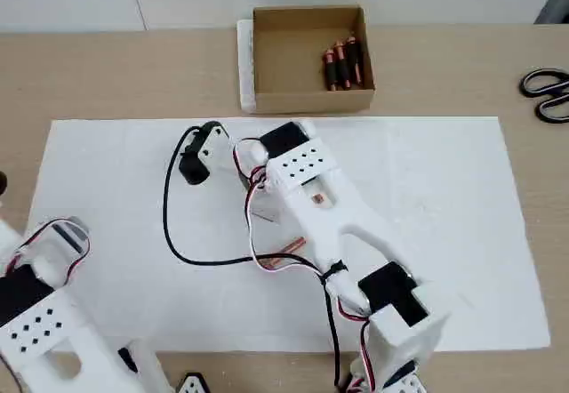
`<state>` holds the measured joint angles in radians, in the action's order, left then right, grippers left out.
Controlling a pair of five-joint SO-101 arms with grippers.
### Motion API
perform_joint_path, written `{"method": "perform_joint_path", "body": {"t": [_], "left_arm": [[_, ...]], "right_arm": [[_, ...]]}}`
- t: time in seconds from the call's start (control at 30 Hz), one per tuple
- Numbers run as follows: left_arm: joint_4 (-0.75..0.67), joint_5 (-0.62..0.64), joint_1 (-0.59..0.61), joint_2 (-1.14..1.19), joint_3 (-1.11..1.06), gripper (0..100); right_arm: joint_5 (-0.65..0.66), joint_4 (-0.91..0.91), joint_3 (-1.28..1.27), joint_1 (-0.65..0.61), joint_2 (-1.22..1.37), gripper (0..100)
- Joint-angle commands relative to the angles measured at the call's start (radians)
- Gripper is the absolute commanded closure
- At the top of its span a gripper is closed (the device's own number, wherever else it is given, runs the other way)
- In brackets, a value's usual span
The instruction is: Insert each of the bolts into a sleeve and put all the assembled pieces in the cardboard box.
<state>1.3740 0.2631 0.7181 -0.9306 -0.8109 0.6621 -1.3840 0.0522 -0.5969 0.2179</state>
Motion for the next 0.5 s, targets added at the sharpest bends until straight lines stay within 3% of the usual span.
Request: {"method": "perform_joint_path", "body": {"t": [0.0, 0.47], "left_arm": [[-0.02, 0.003, 0.0, -0.011, 0.005, 78], [-0.02, 0.003, 0.0, -0.011, 0.005, 78]], "right_arm": [[0.034, 0.031, 0.008, 0.028, -0.005, 79.4], [0.052, 0.047, 0.089, 0.028, 0.154, 79.4]]}}
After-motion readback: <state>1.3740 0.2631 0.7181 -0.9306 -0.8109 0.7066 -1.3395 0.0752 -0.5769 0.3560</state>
